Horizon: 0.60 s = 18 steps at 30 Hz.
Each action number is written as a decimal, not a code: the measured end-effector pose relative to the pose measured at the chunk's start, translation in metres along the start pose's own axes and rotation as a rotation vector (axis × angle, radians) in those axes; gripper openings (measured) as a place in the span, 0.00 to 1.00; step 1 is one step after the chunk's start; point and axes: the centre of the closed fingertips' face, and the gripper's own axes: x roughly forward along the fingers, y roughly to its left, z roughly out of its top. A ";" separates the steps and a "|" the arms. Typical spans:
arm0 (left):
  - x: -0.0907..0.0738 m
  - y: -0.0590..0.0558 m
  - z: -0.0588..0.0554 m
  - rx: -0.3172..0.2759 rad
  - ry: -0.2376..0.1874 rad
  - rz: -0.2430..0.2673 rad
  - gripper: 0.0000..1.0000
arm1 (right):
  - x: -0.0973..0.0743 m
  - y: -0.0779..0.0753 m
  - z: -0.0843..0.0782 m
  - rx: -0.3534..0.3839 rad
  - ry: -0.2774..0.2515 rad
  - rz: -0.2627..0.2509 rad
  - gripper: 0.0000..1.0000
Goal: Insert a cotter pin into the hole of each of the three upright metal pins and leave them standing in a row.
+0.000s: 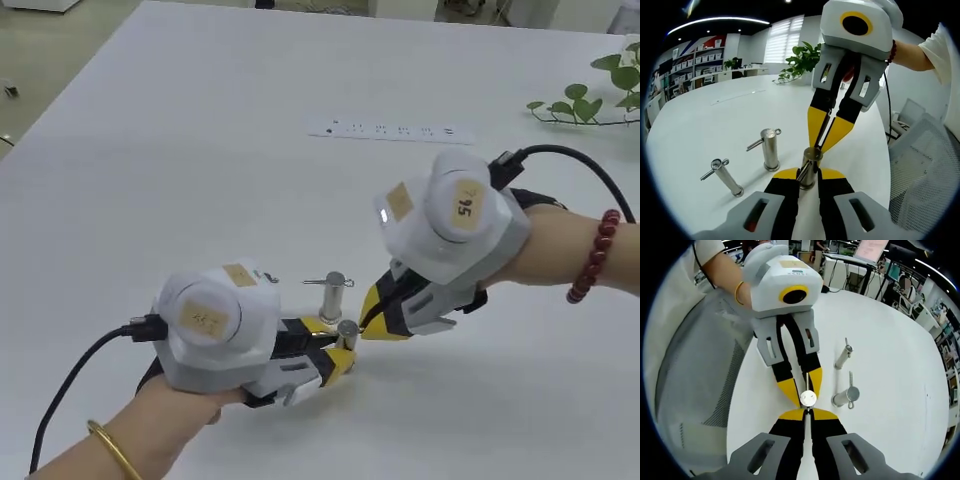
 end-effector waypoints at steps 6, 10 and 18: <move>0.000 0.000 0.000 -0.004 0.001 -0.004 0.12 | 0.001 0.000 0.001 0.014 -0.006 0.001 0.05; 0.001 0.000 0.000 -0.009 0.003 -0.003 0.13 | 0.001 0.000 0.001 0.027 -0.008 -0.001 0.05; -0.004 0.006 0.001 0.000 0.002 0.020 0.26 | 0.001 0.000 0.008 0.077 -0.042 -0.006 0.15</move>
